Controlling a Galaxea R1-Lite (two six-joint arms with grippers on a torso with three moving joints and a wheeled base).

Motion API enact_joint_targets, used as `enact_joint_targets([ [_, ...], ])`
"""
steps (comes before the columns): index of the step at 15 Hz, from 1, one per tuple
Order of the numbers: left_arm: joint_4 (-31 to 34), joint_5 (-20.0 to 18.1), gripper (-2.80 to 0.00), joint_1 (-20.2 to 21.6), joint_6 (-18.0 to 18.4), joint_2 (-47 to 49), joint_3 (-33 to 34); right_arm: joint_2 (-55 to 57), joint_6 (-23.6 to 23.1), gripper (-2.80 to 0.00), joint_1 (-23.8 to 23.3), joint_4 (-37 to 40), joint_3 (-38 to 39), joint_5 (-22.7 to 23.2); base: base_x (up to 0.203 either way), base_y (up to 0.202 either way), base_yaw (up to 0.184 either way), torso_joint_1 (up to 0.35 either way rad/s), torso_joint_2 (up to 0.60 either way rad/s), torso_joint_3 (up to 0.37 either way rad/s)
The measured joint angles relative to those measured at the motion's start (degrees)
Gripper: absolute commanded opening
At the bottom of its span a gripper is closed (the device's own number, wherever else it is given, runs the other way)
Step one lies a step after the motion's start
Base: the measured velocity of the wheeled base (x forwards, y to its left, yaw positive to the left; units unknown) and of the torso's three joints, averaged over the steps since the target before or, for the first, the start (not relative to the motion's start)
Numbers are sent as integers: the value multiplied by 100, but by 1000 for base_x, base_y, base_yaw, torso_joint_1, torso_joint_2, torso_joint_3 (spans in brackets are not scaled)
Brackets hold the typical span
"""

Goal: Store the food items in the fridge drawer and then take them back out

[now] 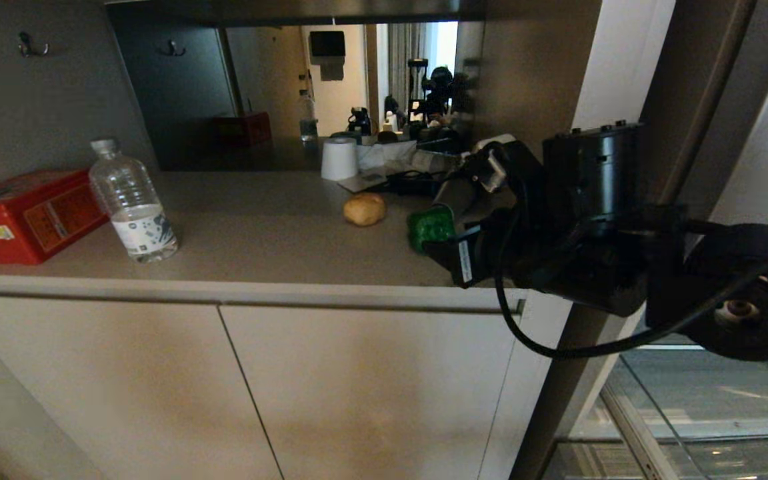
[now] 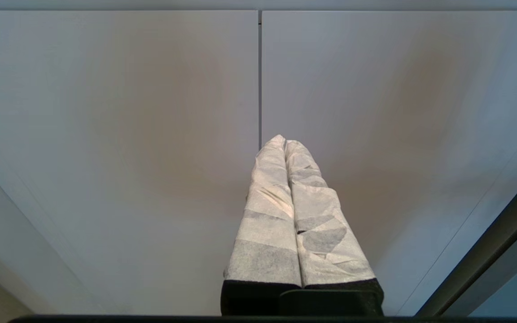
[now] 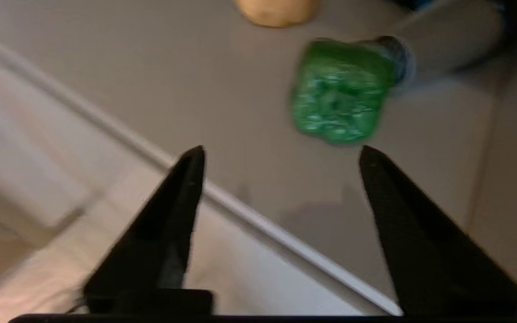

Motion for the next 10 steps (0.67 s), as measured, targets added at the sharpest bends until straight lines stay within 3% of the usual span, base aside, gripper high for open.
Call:
enact_joint_targets([
  [3,0,0,-280,0,-2,0,0,354,-1,0,114,250,-588,-673,0,0,0,0,0,0],
  [10,0,0,-280,0,0,0,0,1212,-1,0,262,124,-1524,-1582,0,0,0,0,0,0],
])
